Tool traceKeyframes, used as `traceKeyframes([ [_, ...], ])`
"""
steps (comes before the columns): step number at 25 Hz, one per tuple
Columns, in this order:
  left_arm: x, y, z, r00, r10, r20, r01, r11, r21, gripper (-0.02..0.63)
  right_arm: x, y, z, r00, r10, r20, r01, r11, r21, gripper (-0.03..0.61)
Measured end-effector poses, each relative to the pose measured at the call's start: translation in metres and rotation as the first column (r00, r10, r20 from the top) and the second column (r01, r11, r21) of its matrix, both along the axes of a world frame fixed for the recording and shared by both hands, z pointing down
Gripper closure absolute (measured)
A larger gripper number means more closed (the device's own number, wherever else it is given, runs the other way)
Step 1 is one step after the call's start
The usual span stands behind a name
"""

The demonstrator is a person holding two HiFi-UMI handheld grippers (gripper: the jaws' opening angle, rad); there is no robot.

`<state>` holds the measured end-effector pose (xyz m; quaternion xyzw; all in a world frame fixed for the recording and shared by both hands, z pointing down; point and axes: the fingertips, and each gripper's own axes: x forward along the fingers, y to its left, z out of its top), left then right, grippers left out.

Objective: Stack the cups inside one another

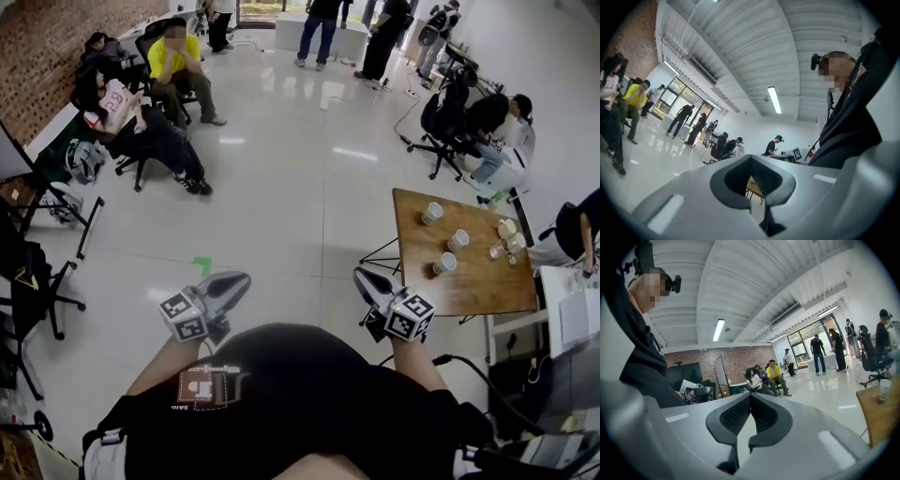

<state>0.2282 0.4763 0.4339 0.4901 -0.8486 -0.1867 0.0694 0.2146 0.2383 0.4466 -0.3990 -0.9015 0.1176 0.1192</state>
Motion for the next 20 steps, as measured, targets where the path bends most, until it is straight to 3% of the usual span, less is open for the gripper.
traceKeyframes([
  [5, -0.100, -0.012, -0.014, 0.995, 0.100, 0.020, -0.099, 0.995, -0.018, 0.612, -0.070, -0.010, -0.007, 0.996, 0.087, -0.003, -0.087, 0.996, -0.010, 0.564],
  [11, -0.178, -0.074, 0.001, 0.990, 0.140, -0.002, -0.140, 0.990, -0.008, 0.612, -0.144, -0.064, 0.015, 0.992, 0.122, -0.018, -0.122, 0.992, 0.004, 0.563],
  [16, -0.252, -0.140, -0.002, 0.995, 0.103, -0.004, -0.103, 0.994, -0.026, 0.612, -0.212, -0.112, 0.020, 0.997, 0.083, -0.008, -0.083, 0.996, 0.018, 0.563],
  [20, -0.306, -0.208, -0.014, 0.986, 0.162, 0.028, -0.160, 0.986, -0.053, 0.612, -0.252, -0.141, 0.011, 0.999, 0.032, 0.041, -0.035, 0.998, 0.057, 0.564],
])
